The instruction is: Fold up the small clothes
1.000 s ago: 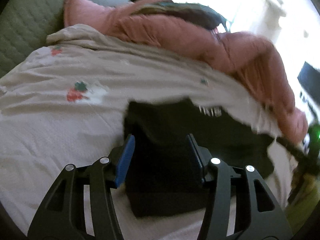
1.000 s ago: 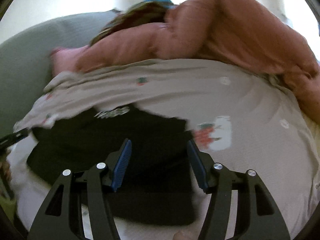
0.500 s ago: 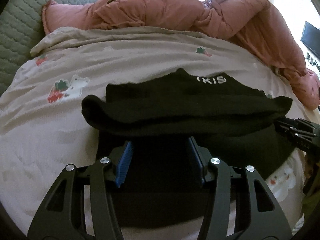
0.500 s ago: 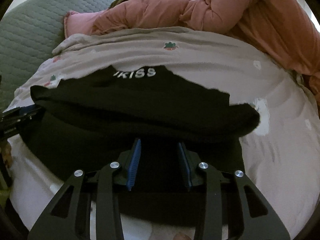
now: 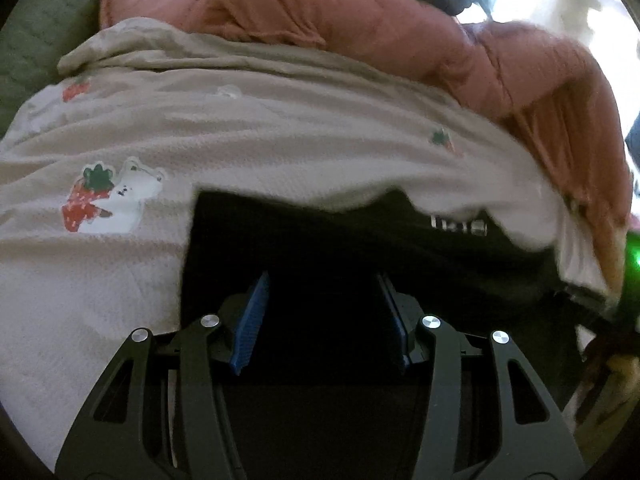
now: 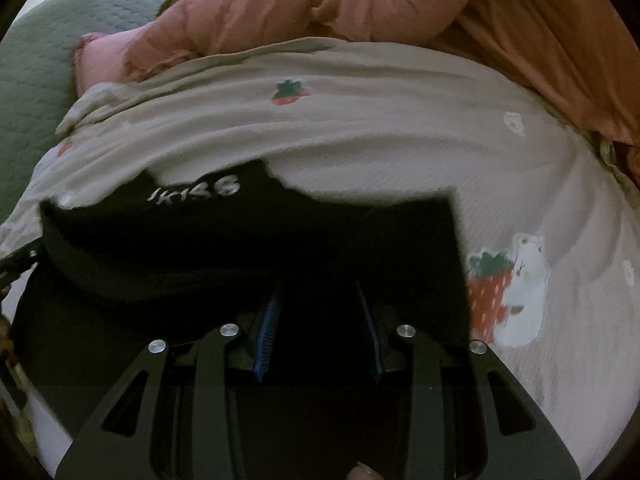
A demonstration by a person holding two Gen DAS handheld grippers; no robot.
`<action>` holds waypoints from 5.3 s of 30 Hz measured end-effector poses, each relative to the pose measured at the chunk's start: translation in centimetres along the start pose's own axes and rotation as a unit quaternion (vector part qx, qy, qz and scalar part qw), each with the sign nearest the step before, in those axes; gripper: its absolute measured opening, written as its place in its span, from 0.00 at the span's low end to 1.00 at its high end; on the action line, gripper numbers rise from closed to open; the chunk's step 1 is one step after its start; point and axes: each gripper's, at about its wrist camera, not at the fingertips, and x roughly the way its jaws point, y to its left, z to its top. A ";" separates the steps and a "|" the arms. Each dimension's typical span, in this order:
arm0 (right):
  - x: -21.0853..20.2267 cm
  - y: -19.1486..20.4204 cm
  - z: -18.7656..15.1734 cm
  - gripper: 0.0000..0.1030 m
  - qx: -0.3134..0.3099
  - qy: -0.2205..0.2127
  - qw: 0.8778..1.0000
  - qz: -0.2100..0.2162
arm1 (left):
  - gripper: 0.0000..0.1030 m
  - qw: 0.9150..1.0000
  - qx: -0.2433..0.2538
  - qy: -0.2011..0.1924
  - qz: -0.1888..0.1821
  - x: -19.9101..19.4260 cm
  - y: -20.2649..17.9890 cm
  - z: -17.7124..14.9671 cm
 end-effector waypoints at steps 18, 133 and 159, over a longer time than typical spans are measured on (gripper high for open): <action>-0.6 -4.8 1.0 0.56 0.009 -0.010 0.999 -0.045 | 0.56 0.999 -0.006 0.000 -0.044 0.5 4.6 1.1; -6.8 -0.5 -11.9 0.77 0.012 -0.024 1.000 0.014 | 0.69 0.990 0.134 0.024 0.032 -4.9 -2.0 -10.0; -12.9 3.8 -10.7 0.92 -0.035 -0.083 0.995 0.031 | 0.91 0.995 0.087 -0.012 0.042 -8.6 -0.3 -8.6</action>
